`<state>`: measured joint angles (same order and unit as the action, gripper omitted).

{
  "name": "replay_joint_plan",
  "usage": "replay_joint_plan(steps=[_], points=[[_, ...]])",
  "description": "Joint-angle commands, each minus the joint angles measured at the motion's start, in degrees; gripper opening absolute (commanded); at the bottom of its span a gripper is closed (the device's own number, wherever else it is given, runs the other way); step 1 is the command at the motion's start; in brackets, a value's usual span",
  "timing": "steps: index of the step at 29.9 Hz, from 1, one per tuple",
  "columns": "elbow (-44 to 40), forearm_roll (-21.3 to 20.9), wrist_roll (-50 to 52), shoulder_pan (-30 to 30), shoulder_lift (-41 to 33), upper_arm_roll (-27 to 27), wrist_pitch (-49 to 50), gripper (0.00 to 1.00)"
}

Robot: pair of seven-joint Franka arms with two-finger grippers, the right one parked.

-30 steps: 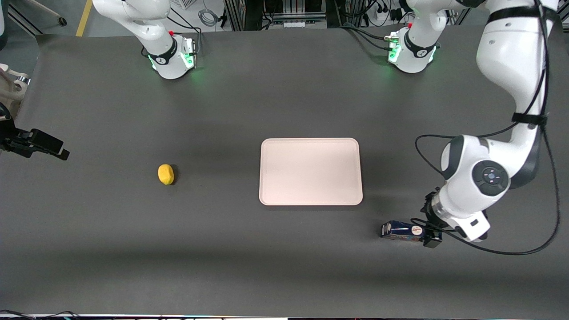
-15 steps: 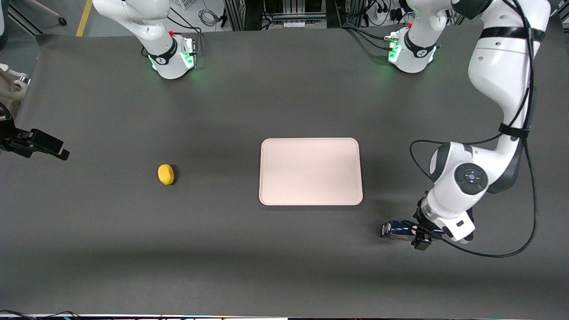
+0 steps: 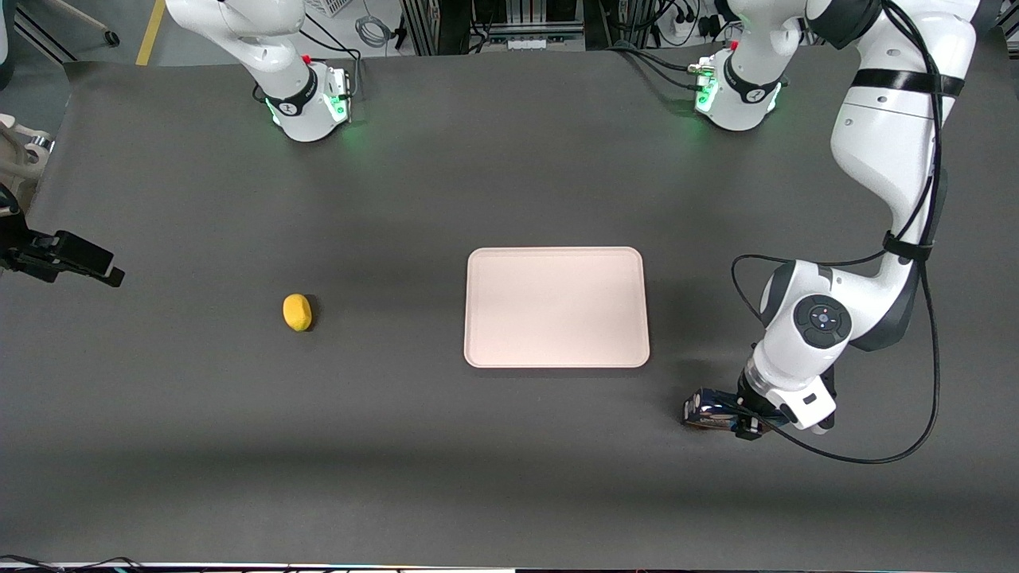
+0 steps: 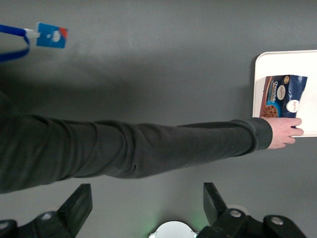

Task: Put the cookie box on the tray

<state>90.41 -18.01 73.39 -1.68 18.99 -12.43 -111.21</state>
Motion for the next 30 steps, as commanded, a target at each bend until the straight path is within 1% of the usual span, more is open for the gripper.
replay_joint_plan(steps=[1, 6, 10, 13, 15, 18, 22, 26, 30], points=[[-1.98, 5.26, -14.47, -0.25, -9.66, 0.30, 10.82, 0.00], [-6.46, 6.23, -26.17, 0.27, -11.87, -1.54, 19.79, 0.00], [-8.31, 7.38, -34.18, 0.19, -12.31, -7.77, 24.10, 0.00], [-8.41, 7.55, -34.80, 0.36, -11.87, -12.78, 25.60, 0.00], [-8.14, 8.78, -35.07, 0.45, -10.91, -15.42, 25.08, 0.00], [-7.97, 11.07, -35.77, 0.80, -8.01, -17.36, 24.38, 0.00], [-7.53, 11.42, -39.01, 1.07, -2.04, -20.61, 22.01, 0.00], [-5.42, 11.16, -40.95, 1.50, 3.32, -21.32, 18.24, 0.00], [-1.03, 11.33, -44.37, 1.24, 6.14, -21.24, 12.09, 0.00]])
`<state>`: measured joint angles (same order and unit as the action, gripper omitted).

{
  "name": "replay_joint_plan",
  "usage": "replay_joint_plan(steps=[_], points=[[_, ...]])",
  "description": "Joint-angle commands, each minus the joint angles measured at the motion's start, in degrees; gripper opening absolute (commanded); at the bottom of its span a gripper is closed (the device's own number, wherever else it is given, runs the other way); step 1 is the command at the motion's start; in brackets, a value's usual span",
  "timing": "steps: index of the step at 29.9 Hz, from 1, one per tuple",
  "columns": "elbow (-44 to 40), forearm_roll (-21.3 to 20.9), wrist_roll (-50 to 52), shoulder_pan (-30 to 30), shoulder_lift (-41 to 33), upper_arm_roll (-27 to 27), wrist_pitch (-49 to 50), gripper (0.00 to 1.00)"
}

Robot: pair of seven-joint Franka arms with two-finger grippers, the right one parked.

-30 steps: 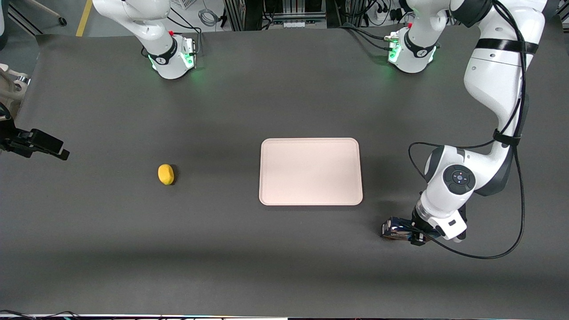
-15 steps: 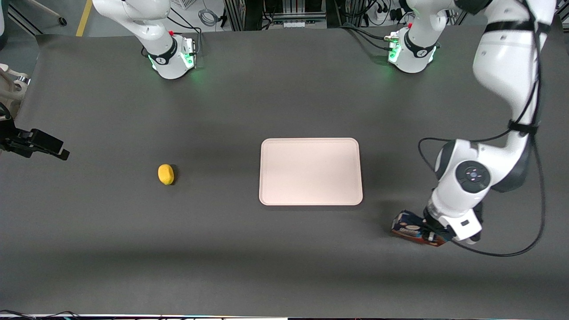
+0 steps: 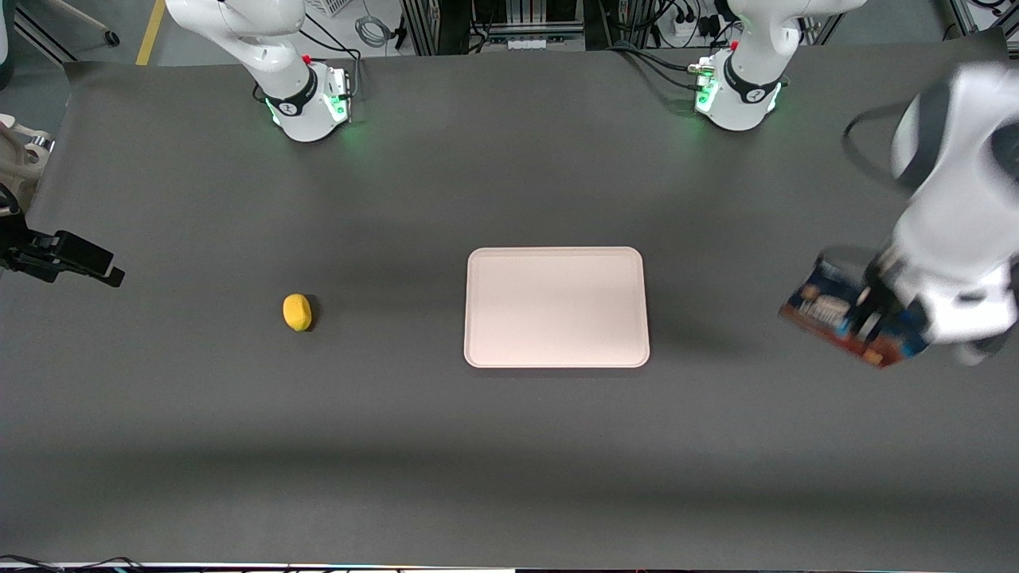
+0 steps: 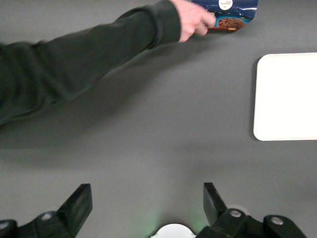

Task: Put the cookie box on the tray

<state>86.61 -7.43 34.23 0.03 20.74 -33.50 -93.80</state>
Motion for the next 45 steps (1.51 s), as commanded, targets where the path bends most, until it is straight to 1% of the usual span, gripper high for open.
replay_joint_plan(steps=[1, 6, 14, 16, 20, 21, 22, 23, 24, 25, 26, 27, 32, 36, 41, 45], points=[[3.90, 0.75, -6.61, -0.56, 5.00, -0.08, -6.99, 0.00], [9.61, 0.67, -7.33, -0.64, 7.55, 0.63, -16.40, 0.00], [19.90, 0.23, -7.68, -0.82, 7.64, 2.12, -30.90, 0.00], [21.31, 0.23, -7.68, -0.82, 7.56, 2.65, -32.93, 0.00], [21.93, 0.14, -7.77, -0.82, 7.56, 2.82, -33.55, 0.00], [21.93, 0.14, -7.77, -0.82, 7.56, 2.82, -33.64, 0.02], [21.93, 0.05, -7.86, -0.82, 7.56, 2.91, -33.64, 0.06], [21.93, -0.12, -7.86, -0.91, 7.56, 3.00, -33.64, 0.16], [21.93, -0.21, -7.86, -0.91, 7.56, 3.00, -33.64, 0.37], [21.93, -0.21, -7.86, -0.91, 7.56, 3.09, -33.73, 0.64], [21.93, -0.21, -7.86, -1.00, 7.56, 3.09, -33.73, 0.88], [21.93, -0.21, -7.86, -1.00, 7.47, 3.09, -33.64, 0.99], [21.49, -0.21, -7.95, -1.17, 6.42, 4.05, -32.50, 1.00], [21.05, -0.12, -7.95, -1.35, 3.52, 4.84, -31.10, 1.00], [18.07, 0.49, -7.95, -1.61, -1.75, 5.55, -25.13, 1.00], [13.86, 0.67, -7.86, -1.70, -6.49, 7.30, -17.93, 1.00]])
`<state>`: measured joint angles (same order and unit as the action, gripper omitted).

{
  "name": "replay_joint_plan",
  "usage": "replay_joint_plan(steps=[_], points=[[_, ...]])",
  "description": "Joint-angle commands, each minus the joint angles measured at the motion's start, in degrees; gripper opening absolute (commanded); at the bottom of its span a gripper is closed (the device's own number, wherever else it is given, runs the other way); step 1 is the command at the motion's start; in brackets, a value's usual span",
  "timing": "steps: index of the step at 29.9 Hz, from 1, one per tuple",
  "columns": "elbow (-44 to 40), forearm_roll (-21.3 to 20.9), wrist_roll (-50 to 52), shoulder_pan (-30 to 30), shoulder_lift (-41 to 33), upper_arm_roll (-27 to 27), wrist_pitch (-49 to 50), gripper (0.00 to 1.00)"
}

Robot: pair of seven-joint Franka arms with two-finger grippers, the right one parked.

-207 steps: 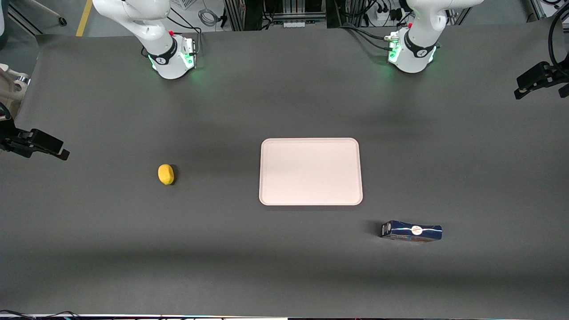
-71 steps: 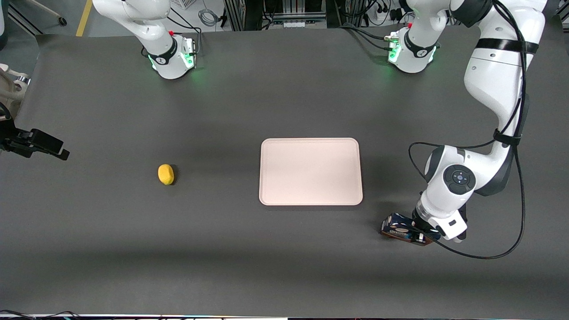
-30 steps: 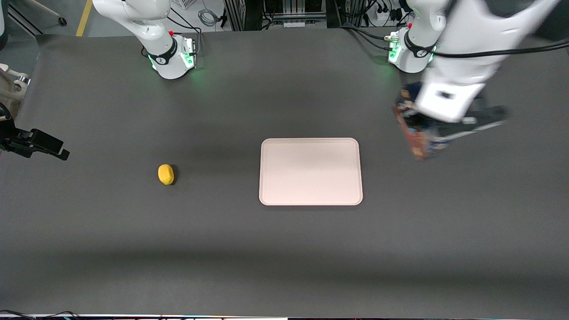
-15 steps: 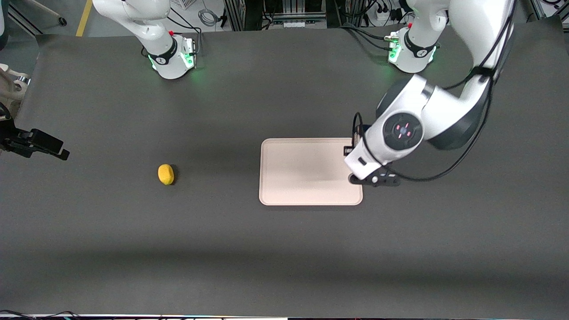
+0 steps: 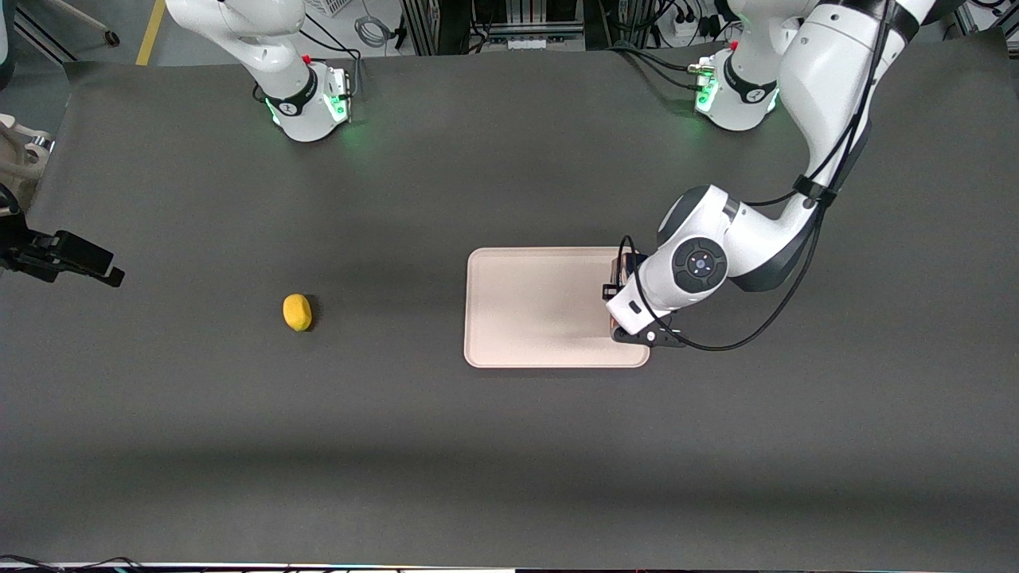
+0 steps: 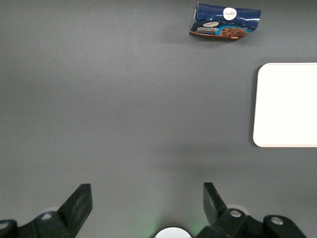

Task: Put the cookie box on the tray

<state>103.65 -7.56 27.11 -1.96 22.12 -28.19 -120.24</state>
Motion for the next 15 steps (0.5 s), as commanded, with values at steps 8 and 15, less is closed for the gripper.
replay_joint_plan(steps=[8, 15], points=[[-15.74, 0.79, -7.23, 0.11, -16.93, 8.49, 31.44, 1.00], [-18.93, 1.75, -25.95, 0.02, -23.25, 18.16, 44.12, 1.00]])
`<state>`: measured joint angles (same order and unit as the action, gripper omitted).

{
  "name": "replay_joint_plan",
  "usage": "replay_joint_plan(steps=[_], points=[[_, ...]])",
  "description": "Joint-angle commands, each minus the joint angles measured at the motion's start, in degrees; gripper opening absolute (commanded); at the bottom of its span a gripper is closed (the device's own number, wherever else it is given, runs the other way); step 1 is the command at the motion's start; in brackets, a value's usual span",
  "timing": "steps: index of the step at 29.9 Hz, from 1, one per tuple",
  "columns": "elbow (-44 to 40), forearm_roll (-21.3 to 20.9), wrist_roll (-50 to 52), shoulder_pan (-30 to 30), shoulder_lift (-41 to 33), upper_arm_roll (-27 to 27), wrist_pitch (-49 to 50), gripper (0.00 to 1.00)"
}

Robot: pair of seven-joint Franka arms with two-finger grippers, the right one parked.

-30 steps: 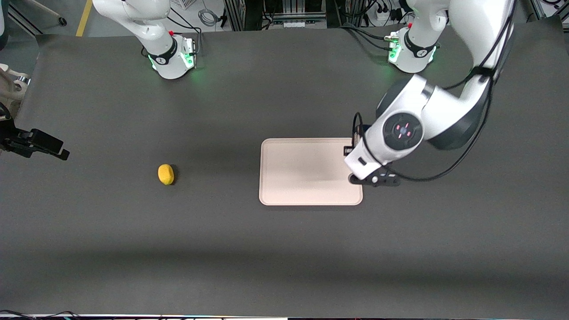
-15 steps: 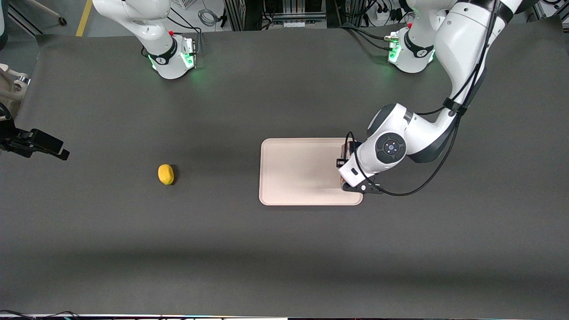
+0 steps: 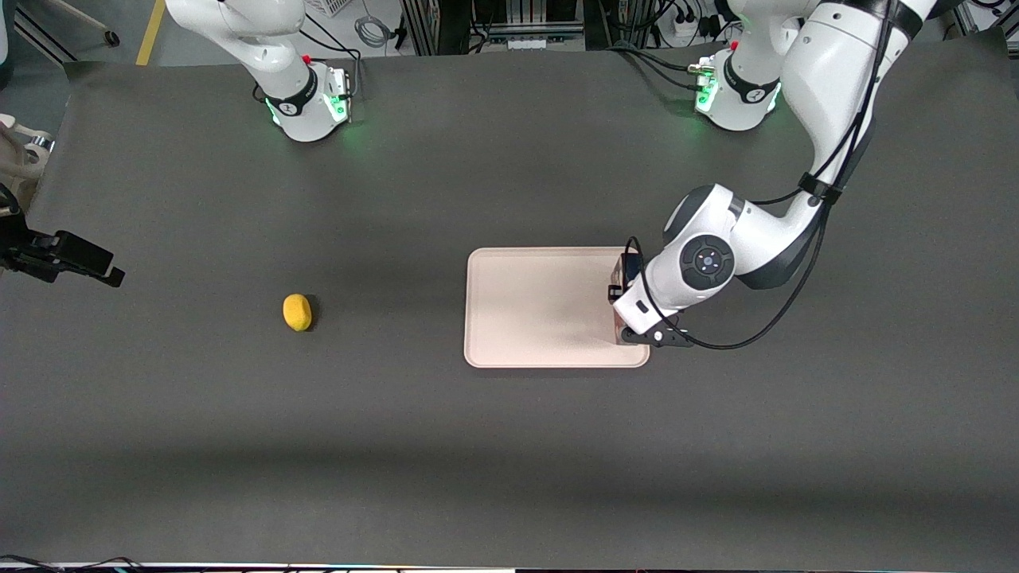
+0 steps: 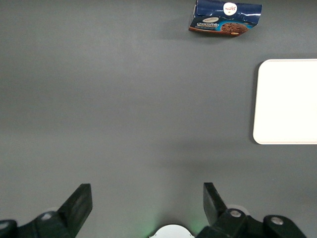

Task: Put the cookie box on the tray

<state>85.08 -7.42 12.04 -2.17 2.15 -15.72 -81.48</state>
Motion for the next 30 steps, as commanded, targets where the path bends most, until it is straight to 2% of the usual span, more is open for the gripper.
replay_joint_plan(steps=[1, 6, 11, 14, 30], points=[[1.12, 2.23, -12.38, 0.24, -4.51, 7.01, 5.11, 1.00], [9.29, 3.56, -16.61, 0.15, -9.53, 11.59, 1.34, 1.00], [23.17, 4.87, -17.67, 0.15, -15.85, 12.56, -9.73, 1.00], [28.11, 5.93, -17.67, 0.15, -17.88, 13.17, -14.05, 1.00], [27.07, 6.46, -17.58, 0.24, -17.80, 13.17, -14.14, 1.00]])
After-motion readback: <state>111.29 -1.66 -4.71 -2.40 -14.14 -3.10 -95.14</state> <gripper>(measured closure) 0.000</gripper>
